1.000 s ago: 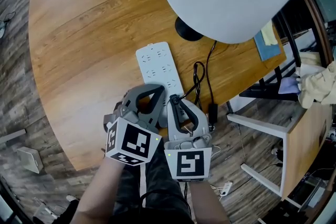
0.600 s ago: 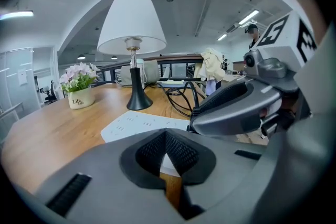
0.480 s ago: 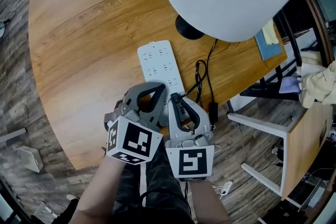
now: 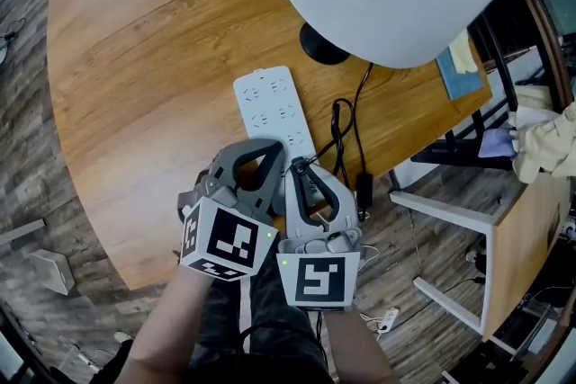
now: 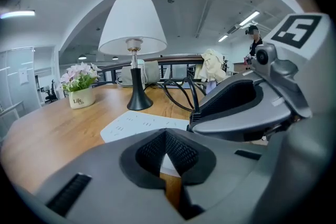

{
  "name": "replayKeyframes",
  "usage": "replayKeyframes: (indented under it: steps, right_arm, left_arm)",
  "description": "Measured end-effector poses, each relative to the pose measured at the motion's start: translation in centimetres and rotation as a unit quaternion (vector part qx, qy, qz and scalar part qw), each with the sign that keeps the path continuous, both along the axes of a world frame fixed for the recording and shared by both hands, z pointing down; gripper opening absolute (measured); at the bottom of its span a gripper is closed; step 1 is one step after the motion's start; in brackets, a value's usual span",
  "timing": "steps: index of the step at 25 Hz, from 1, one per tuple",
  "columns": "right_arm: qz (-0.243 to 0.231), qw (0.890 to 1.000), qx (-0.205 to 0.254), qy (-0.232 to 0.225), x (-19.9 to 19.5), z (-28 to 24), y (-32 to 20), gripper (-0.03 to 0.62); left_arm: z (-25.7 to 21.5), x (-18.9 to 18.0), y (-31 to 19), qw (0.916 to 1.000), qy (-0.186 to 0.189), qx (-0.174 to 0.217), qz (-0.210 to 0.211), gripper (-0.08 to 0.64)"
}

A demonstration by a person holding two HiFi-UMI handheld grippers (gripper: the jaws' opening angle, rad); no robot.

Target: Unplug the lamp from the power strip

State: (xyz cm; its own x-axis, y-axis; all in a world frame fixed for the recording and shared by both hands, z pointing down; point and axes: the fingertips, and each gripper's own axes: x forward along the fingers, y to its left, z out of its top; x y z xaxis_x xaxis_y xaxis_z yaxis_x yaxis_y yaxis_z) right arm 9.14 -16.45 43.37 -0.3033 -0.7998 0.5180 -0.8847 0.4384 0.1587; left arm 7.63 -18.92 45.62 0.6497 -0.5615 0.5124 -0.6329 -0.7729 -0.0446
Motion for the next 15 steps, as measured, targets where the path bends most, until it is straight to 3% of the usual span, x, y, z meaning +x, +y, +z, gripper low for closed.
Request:
replayKeyframes:
  steps: [2,3,6,8,9,12,15]
  right_arm:
    - [0.000,1.000,0.005,0.010,-0.3,0.1,0.1,0.064]
    - [0.009,1.000,0.002,-0.019,-0.2,0.1,0.1,0.064]
    - [0.048,0.986,-0.025,-0.157,1.0,0.1,-0.1,0.065]
    - [0.065,0.967,-0.015,-0.245,1.6,-1.6,-0.8,0.064]
    - [0.063,0.962,-0.002,-0.265,1.5,-2.9,-1.4,0.064]
    - [0.027,0.981,0.023,-0.190,0.8,-4.6,-2.2,0.064]
    - [0.029,0.984,0.014,-0.177,1.5,-4.0,-1.4,0.064]
  left_arm:
    - [0.0,-0.1,0.0,1.0000,0.002,0.001,-0.001,-0.006]
    - [0.0,-0.1,0.0,1.0000,0.002,0.001,-0.002,-0.006]
    - [0.0,0.0,0.0,1.0000,0.002,0.001,-0.003,-0.006]
    - [0.0,0.1,0.0,1.0000,0.002,0.000,-0.003,-0.006]
    - [0.0,0.1,0.0,1.0000,0.003,0.000,-0.002,-0.006]
    - [0.1,0.0,0.0,1.0000,0.003,-0.003,-0.007,-0.006]
    - [0.1,0.1,0.2,0.9999,0.005,-0.008,-0.006,-0.006]
